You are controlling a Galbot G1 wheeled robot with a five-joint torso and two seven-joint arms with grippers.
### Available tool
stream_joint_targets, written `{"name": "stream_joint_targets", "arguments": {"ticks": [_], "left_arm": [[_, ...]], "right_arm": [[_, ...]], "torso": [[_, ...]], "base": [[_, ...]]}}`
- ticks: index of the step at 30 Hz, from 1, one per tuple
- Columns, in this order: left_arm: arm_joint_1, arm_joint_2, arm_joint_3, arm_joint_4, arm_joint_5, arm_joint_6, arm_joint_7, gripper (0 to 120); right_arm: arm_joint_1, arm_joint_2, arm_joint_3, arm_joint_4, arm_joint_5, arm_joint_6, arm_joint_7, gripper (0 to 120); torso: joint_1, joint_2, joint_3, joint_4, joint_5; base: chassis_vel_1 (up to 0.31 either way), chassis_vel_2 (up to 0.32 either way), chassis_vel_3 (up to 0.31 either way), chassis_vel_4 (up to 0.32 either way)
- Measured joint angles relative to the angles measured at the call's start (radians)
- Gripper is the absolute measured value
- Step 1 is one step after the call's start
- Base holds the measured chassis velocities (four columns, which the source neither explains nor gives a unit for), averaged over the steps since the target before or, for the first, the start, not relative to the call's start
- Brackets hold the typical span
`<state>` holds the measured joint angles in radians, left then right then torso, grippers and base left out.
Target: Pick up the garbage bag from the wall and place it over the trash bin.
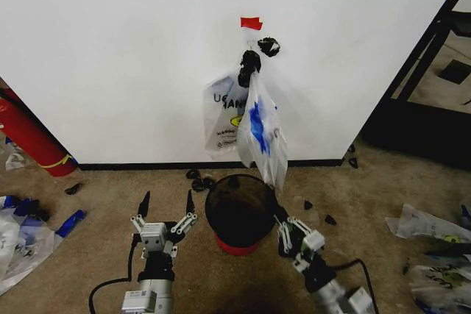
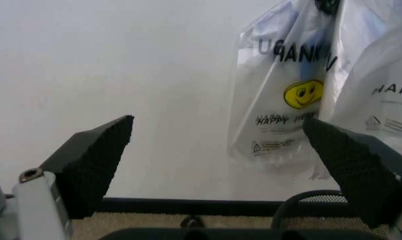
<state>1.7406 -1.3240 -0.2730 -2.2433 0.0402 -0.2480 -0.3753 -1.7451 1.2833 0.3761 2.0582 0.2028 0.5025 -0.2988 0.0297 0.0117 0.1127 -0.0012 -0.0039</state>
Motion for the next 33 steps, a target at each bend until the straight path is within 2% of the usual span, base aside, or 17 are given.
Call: {"name": "stream_joint_targets", "arguments": {"ticks": [17, 33], "left_arm": [[-0.004, -0.003, 0.003, 0.015, 0.0, 0.001, 0.001, 100], [-0.005, -0.006, 0.005, 0.02, 0.006, 0.002, 0.002, 100]], "right_arm": [[-0.103, 0.025, 0.049, -0.078, -0.123, 0.173, -0.074, 0], [-0.118, 0.038, 0.034, -0.11, -0.152, 0.226, -0.07, 0]], "torso": [[0.0, 0.0, 0.0, 0.0001, 0.0], [0.0, 0.0, 0.0, 0.0, 0.0]], "base": [[0.0, 0.0, 0.0, 0.0], [0.0, 0.0, 0.0, 0.0]]}}
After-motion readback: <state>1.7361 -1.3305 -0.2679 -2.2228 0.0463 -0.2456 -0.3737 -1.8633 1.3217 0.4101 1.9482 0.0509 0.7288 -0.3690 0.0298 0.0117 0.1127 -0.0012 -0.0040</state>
